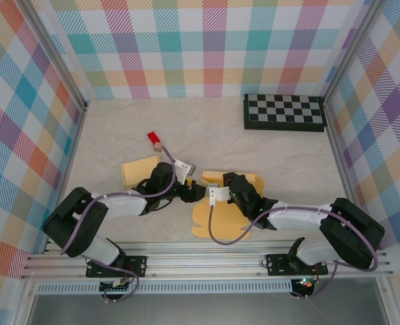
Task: Fold the paper box
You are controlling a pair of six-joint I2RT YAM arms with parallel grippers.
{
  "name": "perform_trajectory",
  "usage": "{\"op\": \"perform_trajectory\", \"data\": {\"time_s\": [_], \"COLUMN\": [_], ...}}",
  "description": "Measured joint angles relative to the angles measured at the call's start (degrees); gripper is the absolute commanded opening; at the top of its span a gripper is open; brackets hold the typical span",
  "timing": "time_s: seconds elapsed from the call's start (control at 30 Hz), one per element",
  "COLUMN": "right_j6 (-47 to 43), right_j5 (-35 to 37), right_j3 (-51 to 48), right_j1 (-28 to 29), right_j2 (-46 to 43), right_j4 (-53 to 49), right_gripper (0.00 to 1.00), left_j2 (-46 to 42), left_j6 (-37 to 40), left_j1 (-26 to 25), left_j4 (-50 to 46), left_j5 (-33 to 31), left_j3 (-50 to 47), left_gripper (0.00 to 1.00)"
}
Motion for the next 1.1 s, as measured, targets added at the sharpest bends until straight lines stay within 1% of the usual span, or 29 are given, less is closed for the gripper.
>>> {"op": "perform_trajectory", "data": {"time_s": [0.23,0.43,0.77,1.03,1.1], "right_j6": [0.0,0.0,0.0,0.0,0.0], "right_j5": [-0.4,-0.4,-0.4,-0.4,-0.4], "right_j3": [0.0,0.0,0.0,0.0,0.0], "right_j1": [0.0,0.0,0.0,0.0,0.0], "right_j2": [0.0,0.0,0.0,0.0,0.0], "right_j4": [0.0,-0.1,-0.1,0.0,0.0], "right_gripper": [0.00,0.00,0.00,0.00,0.00], "left_j2": [-0.2,2.1,4.7,6.6,6.8], "left_j6": [0.0,-0.7,-2.7,-3.1,-3.0], "left_j1": [0.0,-0.2,-3.0,-3.5,-3.8], "left_j4": [-0.1,0.2,2.2,3.2,3.3], "left_j5": [0.5,0.6,-0.1,-4.1,-5.0], "left_j3": [0.1,0.8,1.8,1.8,1.9], "left_gripper": [0.71,0.72,0.72,0.70,0.68]}}
